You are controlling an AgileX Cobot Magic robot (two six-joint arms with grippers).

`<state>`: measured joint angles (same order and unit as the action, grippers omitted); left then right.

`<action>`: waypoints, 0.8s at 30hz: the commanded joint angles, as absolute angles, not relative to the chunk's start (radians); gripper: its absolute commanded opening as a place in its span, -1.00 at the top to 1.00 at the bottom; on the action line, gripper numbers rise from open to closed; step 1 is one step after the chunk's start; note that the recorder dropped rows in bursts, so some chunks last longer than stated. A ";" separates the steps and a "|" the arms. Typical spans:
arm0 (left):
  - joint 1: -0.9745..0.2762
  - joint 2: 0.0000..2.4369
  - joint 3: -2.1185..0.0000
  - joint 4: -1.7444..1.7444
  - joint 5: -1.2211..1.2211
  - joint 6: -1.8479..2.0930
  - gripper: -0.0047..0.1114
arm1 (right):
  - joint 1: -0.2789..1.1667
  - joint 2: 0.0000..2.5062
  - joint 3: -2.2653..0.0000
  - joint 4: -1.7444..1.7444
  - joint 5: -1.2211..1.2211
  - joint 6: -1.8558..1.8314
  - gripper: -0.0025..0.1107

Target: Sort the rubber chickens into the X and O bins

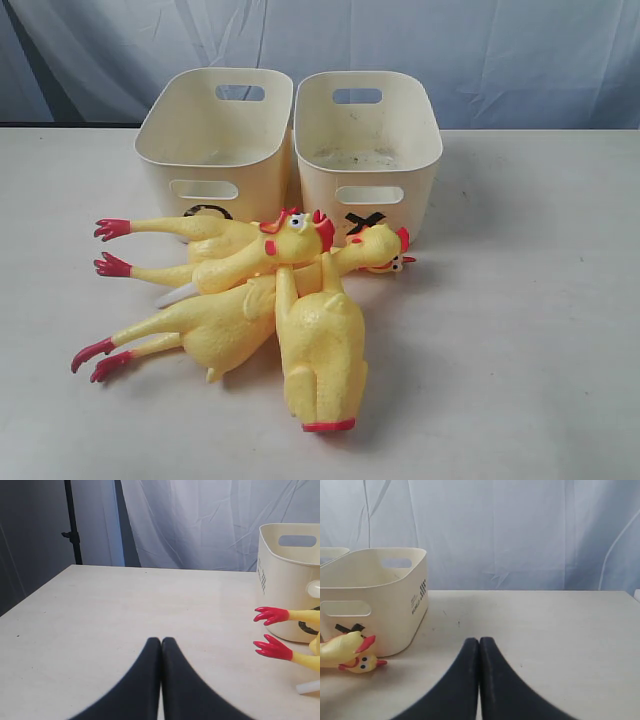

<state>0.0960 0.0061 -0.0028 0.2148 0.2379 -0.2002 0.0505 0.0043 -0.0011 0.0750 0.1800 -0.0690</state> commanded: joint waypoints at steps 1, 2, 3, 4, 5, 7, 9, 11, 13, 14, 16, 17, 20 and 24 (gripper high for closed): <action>0.097 0.000 0.000 0.221 0.238 -0.201 0.92 | 0.054 0.000 0.000 0.076 0.168 -0.071 0.97; 0.097 0.000 0.000 0.221 0.238 -0.201 0.92 | 0.054 0.000 0.000 0.076 0.158 -0.071 0.97; 0.097 0.000 0.000 0.221 0.238 -0.201 0.92 | 0.054 0.000 0.000 0.076 0.132 -0.071 0.97; 0.097 0.000 0.000 0.221 0.238 -0.201 0.92 | 0.054 0.000 0.000 0.076 0.119 -0.071 0.97; 0.097 0.000 0.000 0.221 0.238 -0.201 0.92 | 0.054 0.000 0.000 0.076 0.099 -0.071 0.97; 0.097 0.000 0.000 0.221 0.238 -0.201 0.92 | 0.054 0.000 0.000 0.076 0.082 -0.071 0.97; 0.097 0.000 0.000 0.221 0.238 -0.201 0.92 | 0.054 0.000 0.000 0.076 0.076 -0.071 0.97; 0.097 0.000 0.000 0.221 0.238 -0.201 0.92 | 0.054 0.000 0.000 0.076 0.058 -0.071 0.97; 0.097 0.000 0.000 0.221 0.238 -0.201 0.92 | 0.054 0.000 0.000 0.108 0.028 -0.063 0.97; 0.097 0.000 0.000 0.221 0.238 -0.201 0.92 | 0.054 0.000 0.000 0.158 0.026 -0.041 0.97; 0.097 0.000 0.000 0.221 0.238 -0.201 0.92 | 0.054 0.000 0.000 0.270 0.029 0.022 0.97; 0.097 0.000 0.000 0.221 0.238 -0.201 0.92 | 0.054 0.000 0.000 0.304 0.027 0.036 0.97; 0.097 0.000 0.000 0.221 0.238 -0.201 0.92 | 0.054 0.000 0.000 0.450 -0.009 0.087 0.97; 0.097 0.000 0.000 0.221 0.238 -0.201 0.92 | 0.054 0.000 0.000 0.624 -0.064 0.107 0.97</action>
<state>0.0960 0.0061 -0.0028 0.2148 0.2379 -0.2002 0.0505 0.0043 -0.0011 0.5021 -0.0065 0.0889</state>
